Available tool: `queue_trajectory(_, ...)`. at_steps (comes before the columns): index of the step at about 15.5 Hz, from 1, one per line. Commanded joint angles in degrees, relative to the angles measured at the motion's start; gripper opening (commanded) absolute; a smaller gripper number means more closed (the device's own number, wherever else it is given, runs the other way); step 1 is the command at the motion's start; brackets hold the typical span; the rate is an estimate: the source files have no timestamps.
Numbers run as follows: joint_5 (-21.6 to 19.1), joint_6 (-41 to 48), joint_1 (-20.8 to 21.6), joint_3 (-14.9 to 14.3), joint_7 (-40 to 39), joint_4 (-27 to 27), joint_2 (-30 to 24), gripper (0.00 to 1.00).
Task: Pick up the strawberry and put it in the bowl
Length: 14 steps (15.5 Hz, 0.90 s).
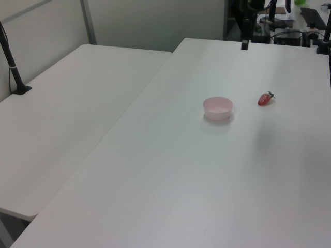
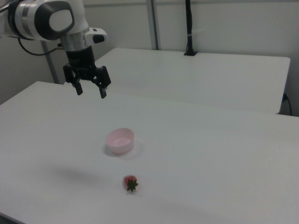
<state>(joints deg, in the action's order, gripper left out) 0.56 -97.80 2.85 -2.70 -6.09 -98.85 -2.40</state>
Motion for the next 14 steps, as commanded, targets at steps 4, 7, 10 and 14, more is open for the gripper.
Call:
queue_trajectory(4, 5.39, 9.82, -3.02, -0.47, -21.75, -0.81, -0.5, 1.0)
queue_trajectory(7, 7.35, 4.22, -6.27, -0.47, -22.03, -7.65, -0.41, 1.0)
queue_trajectory(10, 8.39, -3.94, -7.69, -0.47, -23.78, -15.56, 0.03, 1.0)
queue_trajectory(14, 13.14, -14.68, -7.77, -0.47, -28.97, -22.0, 4.84, 1.0)
